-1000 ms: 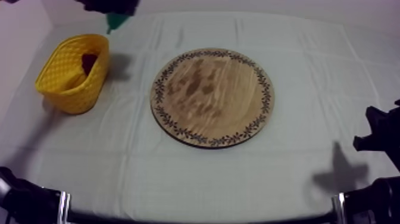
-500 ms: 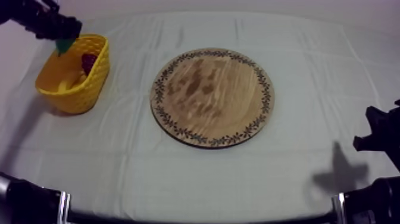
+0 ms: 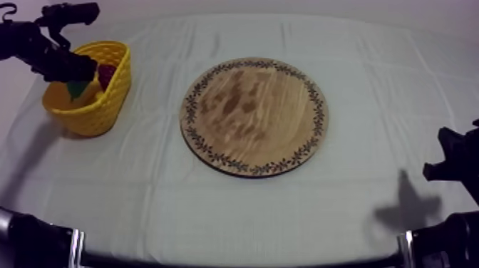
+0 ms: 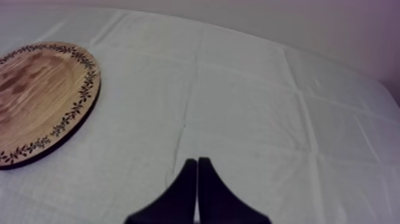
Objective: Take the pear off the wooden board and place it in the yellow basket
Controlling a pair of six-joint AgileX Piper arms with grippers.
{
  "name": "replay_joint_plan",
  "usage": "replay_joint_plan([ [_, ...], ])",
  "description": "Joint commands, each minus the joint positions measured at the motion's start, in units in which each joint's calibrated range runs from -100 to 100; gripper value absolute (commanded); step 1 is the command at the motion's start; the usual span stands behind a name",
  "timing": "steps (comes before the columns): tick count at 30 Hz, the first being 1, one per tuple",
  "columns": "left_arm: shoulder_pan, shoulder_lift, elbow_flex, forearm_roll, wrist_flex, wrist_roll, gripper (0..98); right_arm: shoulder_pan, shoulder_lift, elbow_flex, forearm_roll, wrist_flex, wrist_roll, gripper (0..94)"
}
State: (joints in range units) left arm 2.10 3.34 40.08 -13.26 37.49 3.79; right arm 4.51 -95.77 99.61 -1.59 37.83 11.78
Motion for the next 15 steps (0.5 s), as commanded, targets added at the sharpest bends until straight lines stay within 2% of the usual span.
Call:
replay_joint_plan([
  [1,-0.1,0.0,-0.2,-0.05,0.1,0.3,56.6,0.0,0.0,0.1,0.0,0.0,0.0,0.5],
  [4,-0.4,0.1,-1.1,-0.56,0.4,1.3,74.4,0.0,0.0,0.1,0.0,0.0,0.0,0.5],
  [7,-0.6,0.1,-2.0,-1.77,0.6,2.9,84.8,0.0,0.0,0.1,0.0,0.0,0.0,0.5],
  [12,-1.5,-0.7,-3.5,-2.39,0.5,4.0,88.7,0.0,0.0,0.1,0.0,0.0,0.0,0.5],
  [15,-2.1,-2.6,-3.9,-2.5,-1.1,5.0,81.7,0.0,0.0,0.1,0.0,0.0,0.0,0.5],
])
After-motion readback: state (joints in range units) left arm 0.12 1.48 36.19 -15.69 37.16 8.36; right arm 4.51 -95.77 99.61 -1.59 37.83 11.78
